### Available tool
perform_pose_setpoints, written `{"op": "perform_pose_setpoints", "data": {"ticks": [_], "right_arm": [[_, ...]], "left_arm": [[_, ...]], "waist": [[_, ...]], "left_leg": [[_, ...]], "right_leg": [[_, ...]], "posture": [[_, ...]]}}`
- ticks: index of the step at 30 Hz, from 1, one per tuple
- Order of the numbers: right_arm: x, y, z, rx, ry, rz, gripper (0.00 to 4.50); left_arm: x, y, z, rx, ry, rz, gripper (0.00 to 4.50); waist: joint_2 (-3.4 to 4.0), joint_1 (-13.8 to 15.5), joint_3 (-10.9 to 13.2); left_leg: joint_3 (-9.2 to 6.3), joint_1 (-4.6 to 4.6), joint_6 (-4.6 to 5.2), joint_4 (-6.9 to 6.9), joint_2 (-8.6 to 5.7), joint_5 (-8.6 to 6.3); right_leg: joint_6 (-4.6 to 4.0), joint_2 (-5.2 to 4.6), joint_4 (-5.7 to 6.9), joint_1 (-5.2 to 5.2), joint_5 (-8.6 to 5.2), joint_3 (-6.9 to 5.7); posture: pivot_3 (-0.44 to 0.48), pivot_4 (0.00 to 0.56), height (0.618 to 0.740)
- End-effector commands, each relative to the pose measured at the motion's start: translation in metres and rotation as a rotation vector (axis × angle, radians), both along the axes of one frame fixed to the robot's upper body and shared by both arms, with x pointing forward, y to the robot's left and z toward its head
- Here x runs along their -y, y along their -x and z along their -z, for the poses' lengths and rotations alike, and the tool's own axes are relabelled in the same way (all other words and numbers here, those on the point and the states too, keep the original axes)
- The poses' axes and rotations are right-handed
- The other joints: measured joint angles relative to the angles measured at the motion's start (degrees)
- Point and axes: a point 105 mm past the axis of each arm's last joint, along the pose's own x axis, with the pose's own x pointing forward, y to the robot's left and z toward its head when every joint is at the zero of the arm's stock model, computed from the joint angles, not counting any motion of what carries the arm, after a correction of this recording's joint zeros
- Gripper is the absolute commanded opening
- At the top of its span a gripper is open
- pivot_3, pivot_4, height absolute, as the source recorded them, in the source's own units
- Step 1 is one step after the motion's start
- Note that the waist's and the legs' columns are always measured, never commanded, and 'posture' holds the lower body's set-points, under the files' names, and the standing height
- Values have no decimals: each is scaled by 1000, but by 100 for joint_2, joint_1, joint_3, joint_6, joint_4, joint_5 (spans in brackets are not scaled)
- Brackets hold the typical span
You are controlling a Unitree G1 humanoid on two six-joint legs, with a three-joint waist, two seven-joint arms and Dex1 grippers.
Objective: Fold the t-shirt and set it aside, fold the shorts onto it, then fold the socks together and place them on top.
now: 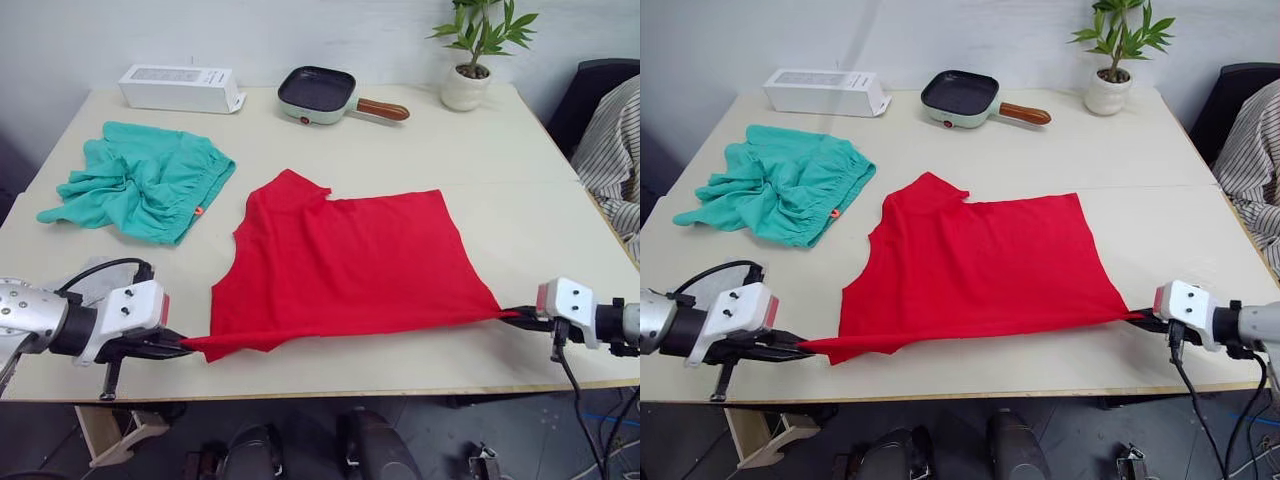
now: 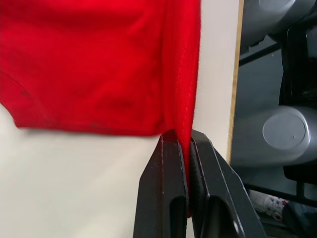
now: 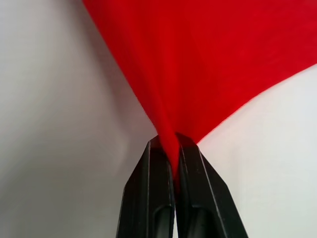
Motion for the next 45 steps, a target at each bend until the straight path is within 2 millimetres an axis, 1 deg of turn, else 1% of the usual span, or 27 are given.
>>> {"op": "perform_pose_setpoints", "data": {"ticks": [1,6,10,13,15,18,23,26,29,32,36,37,39,40,41,44,45], "right_arm": [[4,11,-6,-100,-21,44,15],[6,6,-2,-126,-28,72,15],[2,1,4,-211,-63,86,15],[-3,-1,-3,-276,-120,109,15],[-6,3,-8,-368,-164,133,15],[-8,5,-12,-446,-204,163,15],[-11,-5,-18,-475,-291,227,15],[-13,-8,-15,-490,-312,246,15],[-17,-11,-11,-487,-329,247,15],[-20,-18,-13,-441,-375,270,15],[-17,-28,-19,-345,-422,307,15],[-17,-30,-20,-328,-433,315,1],[-16,-31,-25,-292,-454,323,490],[-14,-32,-27,-277,-462,332,707],[-12,-31,-30,-263,-468,340,985],[-3,-28,-41,-213,-486,366,2016],[4,-28,-51,-167,-511,385,2372]], "left_arm": [[0,-4,-2,-28,27,-6,0],[1,-5,12,-111,35,14,0],[9,-17,19,-143,92,4,0],[7,-23,21,-175,100,-19,0],[7,-26,21,-201,126,-35,0],[9,-31,22,-237,167,-73,0],[8,-44,29,-254,184,-142,0],[10,-51,32,-247,205,-162,0],[14,-62,31,-202,245,-195,0],[13,-68,32,-180,260,-223,0],[10,-73,33,-145,291,-254,0],[8,-75,34,-137,301,-272,246],[6,-79,34,-111,324,-305,709],[6,-80,33,-99,334,-307,1021],[4,-82,32,-70,343,-323,1270],[-5,-93,24,70,377,-385,2246],[-9,-96,15,140,421,-410,2534]], "waist": [[0,21,0],[-1,3,0],[-4,15,-1],[-9,14,-4],[-9,11,-4],[-8,27,-4],[-9,25,-4],[-9,41,-4],[-9,76,-4],[-9,90,-4],[-9,94,-4],[-9,100,-4],[-9,105,-4],[-9,102,-4],[-9,103,-4],[-9,110,-4],[-10,114,-3]], "left_leg": [[1,-1,-1,0,2,-2],[16,4,2,8,2,-6],[22,12,13,13,-3,-5],[22,12,14,11,-2,-4],[23,10,13,9,-1,-5],[22,8,10,6,1,-10],[26,0,13,12,-1,-13],[25,0,13,11,-1,-13],[25,-2,13,12,-1,-13],[25,-4,13,13,0,-13],[26,-4,11,13,1,-13],[26,-4,11,13,0,-13],[25,-4,12,14,-1,-13],[25,-4,12,13,-2,-13],[25,-5,12,14,-1,-13],[25,-6,11,10,0,-14],[25,-6,11,9,0,-14]], "right_leg": [[0,3,-2,0,-1,1],[1,5,-1,-2,0,13],[3,-1,-2,5,2,17],[4,-1,-2,3,3,19],[4,0,-1,-1,3,22],[3,1,-1,-4,2,20],[3,-1,-1,-11,2,22],[3,-1,-1,-12,2,21],[3,-1,-2,-12,2,22],[3,0,-2,-13,2,22],[4,0,-1,-14,2,22],[4,-1,-1,-14,2,21],[5,-2,-2,-13,2,21],[5,-3,-2,-13,3,22],[5,-2,-2,-13,3,21],[6,-3,-4,-13,2,20],[6,-4,-5,-13,2,20]], "posture": [[0,150,740],[0,150,740],[0,150,740],[0,150,740],[0,150,740],[0,150,740],[0,150,740],[0,150,740],[0,150,740],[0,150,740],[0,150,740],[0,150,740],[0,150,740],[0,150,740],[0,150,740],[0,150,740],[0,150,740]]}}
